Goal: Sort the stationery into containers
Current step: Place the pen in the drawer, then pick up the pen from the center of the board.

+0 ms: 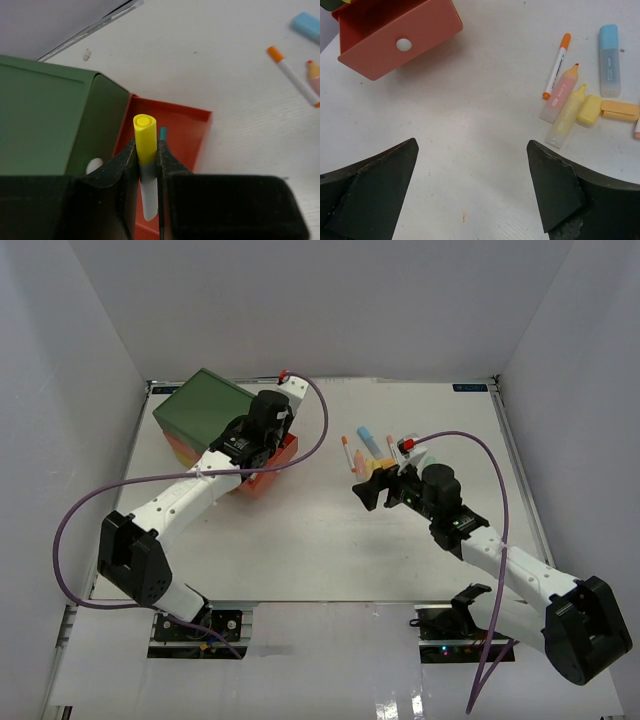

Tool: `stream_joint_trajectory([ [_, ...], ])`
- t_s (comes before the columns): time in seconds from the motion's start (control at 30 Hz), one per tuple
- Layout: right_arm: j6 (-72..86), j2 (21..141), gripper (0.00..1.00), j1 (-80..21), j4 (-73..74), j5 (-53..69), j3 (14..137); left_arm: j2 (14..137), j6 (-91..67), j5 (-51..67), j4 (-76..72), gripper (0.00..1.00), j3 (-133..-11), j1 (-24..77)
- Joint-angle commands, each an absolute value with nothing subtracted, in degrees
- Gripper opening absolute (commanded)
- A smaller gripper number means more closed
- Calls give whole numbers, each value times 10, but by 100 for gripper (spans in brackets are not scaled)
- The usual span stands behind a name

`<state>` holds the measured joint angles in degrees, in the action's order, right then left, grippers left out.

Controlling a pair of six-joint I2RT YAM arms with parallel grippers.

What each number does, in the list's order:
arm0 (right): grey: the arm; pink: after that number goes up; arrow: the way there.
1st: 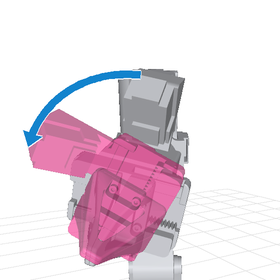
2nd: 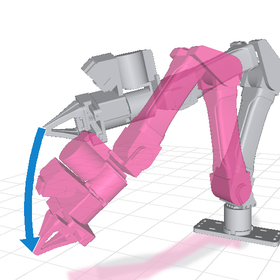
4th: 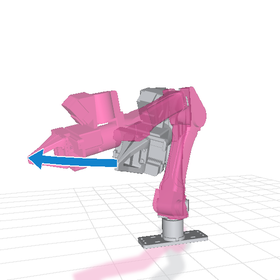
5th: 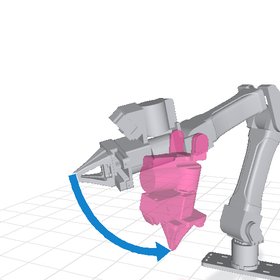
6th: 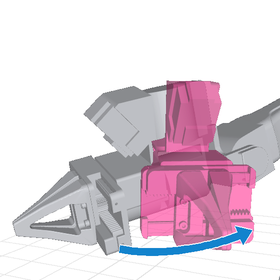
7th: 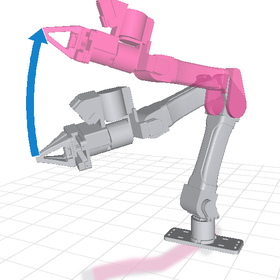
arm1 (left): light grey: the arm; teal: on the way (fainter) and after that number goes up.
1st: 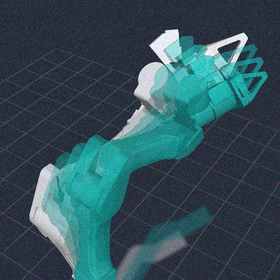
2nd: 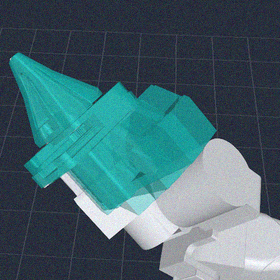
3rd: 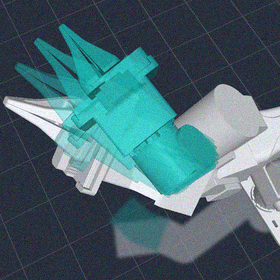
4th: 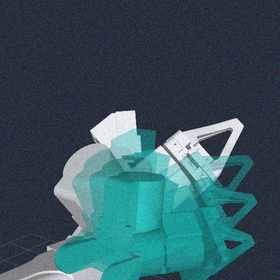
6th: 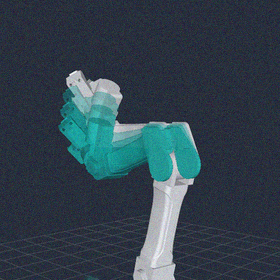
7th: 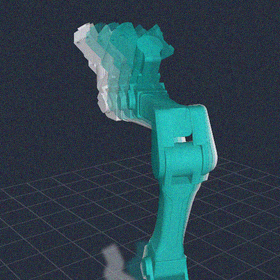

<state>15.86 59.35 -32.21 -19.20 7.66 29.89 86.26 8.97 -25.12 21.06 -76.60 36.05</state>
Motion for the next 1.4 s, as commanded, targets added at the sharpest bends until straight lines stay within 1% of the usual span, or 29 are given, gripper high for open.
stream_joint_trajectory([
  [0.0,134,595,95,-311,-171,73,328,838,152,-245,210,20,-747,326],
  [0.07,130,599,90,-303,-161,74,332,846,151,-232,203,21,-747,310],
  [0.13,126,601,90,-299,-147,75,337,864,151,-230,203,23,-749,303],
  [0.17,121,604,90,-295,-142,73,338,869,150,-231,204,27,-749,301],
  [0.23,119,606,90,-291,-131,64,342,879,147,-227,206,32,-747,298],
  [0.27,114,606,90,-287,-127,60,343,880,144,-224,206,38,-746,298],
  [0.37,99,612,90,-273,-106,37,355,881,138,-225,207,45,-743,297],
  [0.4,95,617,90,-270,-99,20,361,878,134,-222,207,53,-743,297],
  [0.47,85,639,91,-255,-76,4,387,869,128,-220,208,59,-742,297],
  [0.5,79,650,96,-250,-66,3,399,865,125,-217,208,64,-742,297],
  [0.57,67,689,98,-231,-35,-20,439,846,106,-208,214,70,-748,297],
  [0.6,62,718,100,-227,-28,-38,454,837,97,-191,215,75,-749,297],
  [0.67,45,750,93,-218,-5,-66,500,805,67,-165,220,82,-749,297],
  [0.7,39,784,89,-216,-1,-75,517,791,55,-142,218,85,-745,297],
  [0.73,34,802,88,-209,-1,-79,531,777,35,-131,214,91,-741,297],
  [0.8,28,853,85,-198,23,-70,573,731,19,-117,200,97,-715,297],
  [0.97,13,952,80,-166,42,-65,666,636,-19,-116,99,98,-595,297],
  [1.0,9,983,76,-165,53,-62,681,614,-25,-118,91,98,-582,297],
  [1.07,3,1032,75,-163,68,-62,726,595,-38,-132,67,98,-552,297],
  [1.13,3,1062,74,-163,90,-59,754,569,-45,-141,47,98,-540,297],
  [1.17,3,1089,72,-163,102,-54,778,562,-47,-141,38,98,-534,297],
  [1.23,4,1110,71,-163,106,-53,797,547,-48,-143,34,98,-532,297],
  [1.27,5,1128,68,-163,107,-54,803,544,-49,-144,33,98,-530,297],
  [1.37,9,1157,66,-163,112,-63,823,541,-46,-147,30,98,-524,297],
])
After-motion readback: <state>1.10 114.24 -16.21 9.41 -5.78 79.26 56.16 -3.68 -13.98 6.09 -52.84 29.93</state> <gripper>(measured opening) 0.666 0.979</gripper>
